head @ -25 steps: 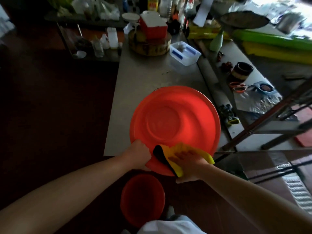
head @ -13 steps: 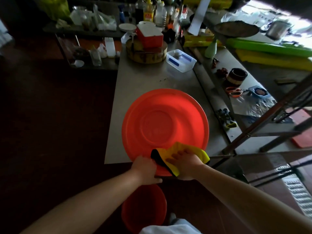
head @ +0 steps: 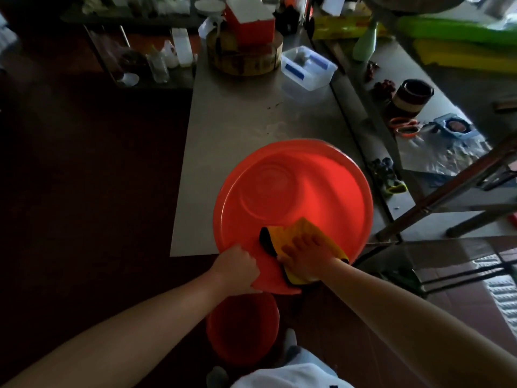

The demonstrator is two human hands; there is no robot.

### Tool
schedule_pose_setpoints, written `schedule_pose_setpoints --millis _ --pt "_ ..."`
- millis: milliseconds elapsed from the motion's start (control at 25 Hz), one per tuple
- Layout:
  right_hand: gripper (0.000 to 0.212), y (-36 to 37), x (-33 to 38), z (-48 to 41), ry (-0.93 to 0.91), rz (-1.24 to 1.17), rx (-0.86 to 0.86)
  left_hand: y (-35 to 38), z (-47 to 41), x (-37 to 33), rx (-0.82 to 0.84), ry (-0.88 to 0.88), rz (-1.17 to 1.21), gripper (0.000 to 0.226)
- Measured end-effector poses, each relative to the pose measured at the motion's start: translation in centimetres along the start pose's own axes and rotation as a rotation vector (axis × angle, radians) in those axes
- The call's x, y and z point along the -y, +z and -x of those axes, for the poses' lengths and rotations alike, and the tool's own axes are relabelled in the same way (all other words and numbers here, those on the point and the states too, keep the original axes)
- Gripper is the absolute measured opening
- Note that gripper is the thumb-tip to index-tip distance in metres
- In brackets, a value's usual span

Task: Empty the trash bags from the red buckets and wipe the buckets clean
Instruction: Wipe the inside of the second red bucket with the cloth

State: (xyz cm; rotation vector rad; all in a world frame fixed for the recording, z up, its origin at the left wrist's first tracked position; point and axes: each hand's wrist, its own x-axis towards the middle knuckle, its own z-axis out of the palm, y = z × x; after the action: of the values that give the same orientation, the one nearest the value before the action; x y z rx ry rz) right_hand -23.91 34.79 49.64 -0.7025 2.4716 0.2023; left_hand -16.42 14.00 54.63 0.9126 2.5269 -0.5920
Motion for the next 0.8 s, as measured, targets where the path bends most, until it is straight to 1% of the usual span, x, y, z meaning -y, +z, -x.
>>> schedule_pose_setpoints --millis 40,80,160,200,240,280,360,400,440,480,520,560,600,640,680,720,760,800 --pt "0.133 0.5 0.0 -1.0 0.015 -0.032 -0.048 -0.3 -0.2 -0.2 -0.012 0.015 -0.013 0.06" --pt "0.131 1.1 0.0 -2.1 0.019 -0.037 -0.069 -0.6 -0.4 -0.4 -0.027 0.024 -0.018 0.06" --pt "0.114 2.1 -0.3 -4.6 0.003 -0.017 -0.105 -0.6 -0.8 -0.7 -0.058 0.018 0.014 0.059" --pt "0.099 2.4 -0.5 -6.0 -0.012 -0.028 -0.1 -0.4 -0.9 -0.8 -0.088 0.025 0.034 0.059" --pt "0.085 2.5 -0.7 -7.4 -0.025 -0.04 -0.06 -0.1 -1.0 -0.8 -0.085 0.019 0.048 0.059" --pt "0.076 2.7 -0.9 -8.5 -0.047 -0.035 -0.008 0.5 -1.1 -1.0 -0.071 -0.003 0.057 0.059" --pt "0.077 3.4 -1.1 -9.7 -0.074 0.017 0.027 1.8 -1.3 -1.6 -0.106 -0.03 0.049 0.059" --pt "0.078 4.0 -1.3 -10.0 -0.063 0.015 -0.023 2.3 -1.5 -1.9 -0.126 -0.043 0.053 0.058" --pt "0.072 4.1 -1.9 -10.7 -0.048 -0.089 -0.134 2.4 -1.7 -2.2 -0.148 -0.06 0.048 0.058" --pt "0.062 3.8 -2.8 -11.4 -0.075 -0.316 -0.275 2.2 -1.7 -2.3 -0.155 -0.088 0.035 0.059" --pt "0.055 2.7 -3.5 -11.4 -0.236 -0.678 -0.365 2.1 -1.7 -2.4 -0.169 -0.113 0.022 0.062" --pt "0.06 2.0 -4.9 -11.8 -0.533 -1.043 -0.293 1.9 -1.5 -2.4 -0.169 -0.147 0.021 0.065" --pt "0.074 3.4 -5.9 -12.2 -0.85 -1.168 -0.146 1.8 -1.5 -2.4 -0.18 -0.162 0.027 0.067" --pt "0.089 4.0 -8.0 -14.1 -1.068 -1.276 -0.145 1.6 -1.5 -2.3 -0.166 -0.172 0.032 0.068" --pt "0.099 4.6 -8.9 -15.2 -1.111 -1.261 -0.166 1.5 -1.6 -2.2 -0.175 -0.155 0.028 0.068" --pt "0.105 4.4 -8.2 -15.5 -1.044 -1.128 -0.157 1.3 -1.6 -2.1 -0.161 -0.141 0.018 0.067" --pt "0.1 4.1 -6.1 -14.9 -0.922 -0.987 -0.143 1.3 -1.7 -2.1 -0.164 -0.121 0.006 0.064" --pt "0.085 4.7 -4.2 -14.0 -0.711 -0.668 -0.266 1.1 -1.8 -2.0 -0.162 -0.103 0.01 0.06"
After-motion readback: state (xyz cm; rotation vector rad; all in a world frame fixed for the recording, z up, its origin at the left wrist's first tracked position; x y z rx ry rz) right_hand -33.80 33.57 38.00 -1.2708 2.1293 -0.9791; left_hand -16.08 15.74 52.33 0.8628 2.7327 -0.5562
